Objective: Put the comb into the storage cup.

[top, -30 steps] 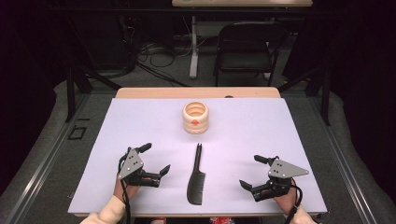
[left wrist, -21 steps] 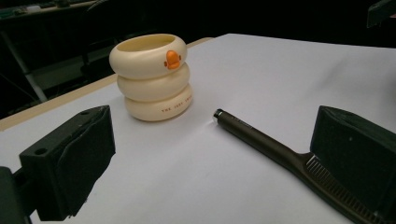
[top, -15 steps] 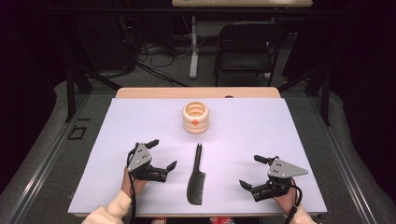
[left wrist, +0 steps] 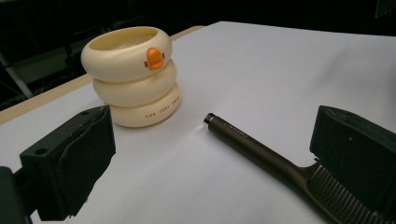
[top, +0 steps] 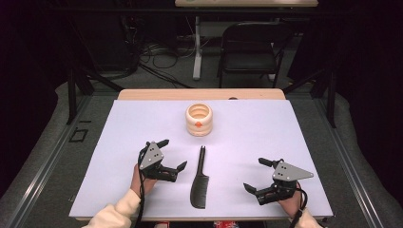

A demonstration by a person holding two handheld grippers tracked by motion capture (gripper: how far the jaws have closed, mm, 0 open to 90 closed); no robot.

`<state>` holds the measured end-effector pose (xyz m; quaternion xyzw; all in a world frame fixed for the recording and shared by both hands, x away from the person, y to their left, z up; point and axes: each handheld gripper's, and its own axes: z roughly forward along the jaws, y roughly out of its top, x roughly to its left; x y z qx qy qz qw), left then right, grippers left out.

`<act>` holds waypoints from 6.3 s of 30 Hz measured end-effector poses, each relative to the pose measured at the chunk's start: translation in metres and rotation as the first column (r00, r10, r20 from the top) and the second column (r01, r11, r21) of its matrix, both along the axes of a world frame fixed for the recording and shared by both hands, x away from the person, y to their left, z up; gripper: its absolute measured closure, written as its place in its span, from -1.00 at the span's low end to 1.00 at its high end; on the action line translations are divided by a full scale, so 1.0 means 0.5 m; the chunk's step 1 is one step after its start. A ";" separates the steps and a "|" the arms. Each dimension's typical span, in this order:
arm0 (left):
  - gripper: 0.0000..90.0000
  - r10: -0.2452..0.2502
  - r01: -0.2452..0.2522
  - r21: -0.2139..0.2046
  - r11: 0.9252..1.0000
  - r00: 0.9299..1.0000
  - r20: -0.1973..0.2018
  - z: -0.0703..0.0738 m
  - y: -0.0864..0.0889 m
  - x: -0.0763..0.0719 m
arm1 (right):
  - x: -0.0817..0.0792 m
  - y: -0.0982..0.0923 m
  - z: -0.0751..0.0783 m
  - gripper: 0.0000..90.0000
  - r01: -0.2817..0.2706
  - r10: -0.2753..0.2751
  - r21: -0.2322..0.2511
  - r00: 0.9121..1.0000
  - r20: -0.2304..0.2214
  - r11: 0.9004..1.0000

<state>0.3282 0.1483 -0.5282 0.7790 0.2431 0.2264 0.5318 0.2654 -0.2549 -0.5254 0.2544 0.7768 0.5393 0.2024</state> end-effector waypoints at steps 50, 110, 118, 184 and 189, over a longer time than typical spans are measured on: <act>-0.60 -0.007 0.024 0.132 0.991 0.992 -0.124 -0.008 -0.128 0.092 | 0.001 0.001 0.000 -1.00 -0.007 0.007 0.000 1.000 -0.004 1.000; 1.00 -0.007 0.079 0.298 0.951 0.972 -0.236 -0.049 -0.174 0.154 | -0.002 0.000 0.000 -1.00 -0.004 0.004 -0.004 1.000 -0.008 1.000; 1.00 -0.007 0.083 0.305 0.949 0.970 -0.243 -0.049 -0.166 0.151 | -0.002 0.000 0.000 -1.00 -0.004 0.004 -0.006 1.000 -0.006 1.000; 1.00 0.012 0.114 0.379 0.918 0.949 -0.316 -0.044 -0.115 0.106 | -0.001 0.000 -0.001 -1.00 -0.001 0.001 -0.020 1.000 -0.014 1.000; 1.00 0.011 0.120 0.382 0.916 0.946 -0.323 -0.045 -0.108 0.096 | -0.001 0.000 -0.001 -1.00 -0.001 0.000 -0.021 1.000 -0.014 1.000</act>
